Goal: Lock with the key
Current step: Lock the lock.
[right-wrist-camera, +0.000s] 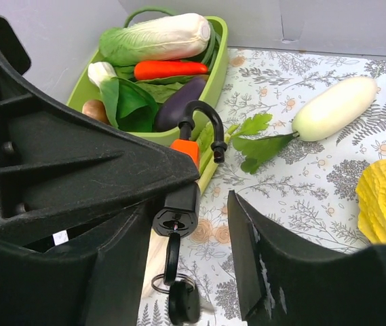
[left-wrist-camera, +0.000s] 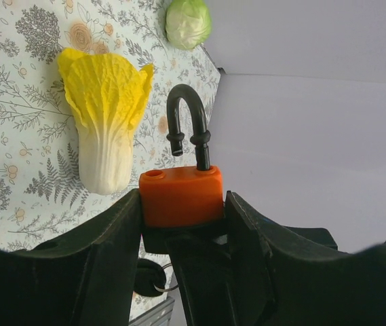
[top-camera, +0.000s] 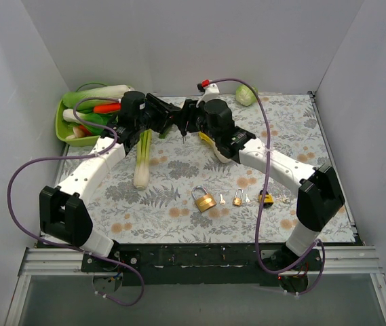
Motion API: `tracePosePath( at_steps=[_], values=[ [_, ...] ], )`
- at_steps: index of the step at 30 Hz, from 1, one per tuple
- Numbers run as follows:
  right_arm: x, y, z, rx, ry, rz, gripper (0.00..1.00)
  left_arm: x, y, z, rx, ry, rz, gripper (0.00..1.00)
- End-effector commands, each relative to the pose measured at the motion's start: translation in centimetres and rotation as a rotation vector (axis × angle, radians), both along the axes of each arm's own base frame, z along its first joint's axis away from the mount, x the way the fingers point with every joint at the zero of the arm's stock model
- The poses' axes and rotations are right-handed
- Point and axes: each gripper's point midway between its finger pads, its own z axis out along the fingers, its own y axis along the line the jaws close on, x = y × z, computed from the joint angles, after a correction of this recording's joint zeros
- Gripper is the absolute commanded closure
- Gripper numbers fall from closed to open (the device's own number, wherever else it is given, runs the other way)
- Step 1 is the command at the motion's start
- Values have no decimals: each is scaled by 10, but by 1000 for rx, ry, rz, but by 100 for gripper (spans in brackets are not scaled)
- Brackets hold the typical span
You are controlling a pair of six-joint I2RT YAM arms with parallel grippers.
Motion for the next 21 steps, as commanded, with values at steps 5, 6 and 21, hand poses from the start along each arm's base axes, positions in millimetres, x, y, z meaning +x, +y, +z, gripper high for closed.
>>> tracePosePath(
  at_steps=[5, 6, 21],
  values=[
    [23, -9, 11, 1, -35, -95, 92, -16, -16, 54, -101, -92, -79, 88],
    [23, -8, 14, 9, -40, -90, 99, -17, -16, 51, -97, -86, -81, 85],
    [-13, -36, 42, 67, -95, 174, 99, -19, 39, 57, 70, -352, -191, 2]
  ],
)
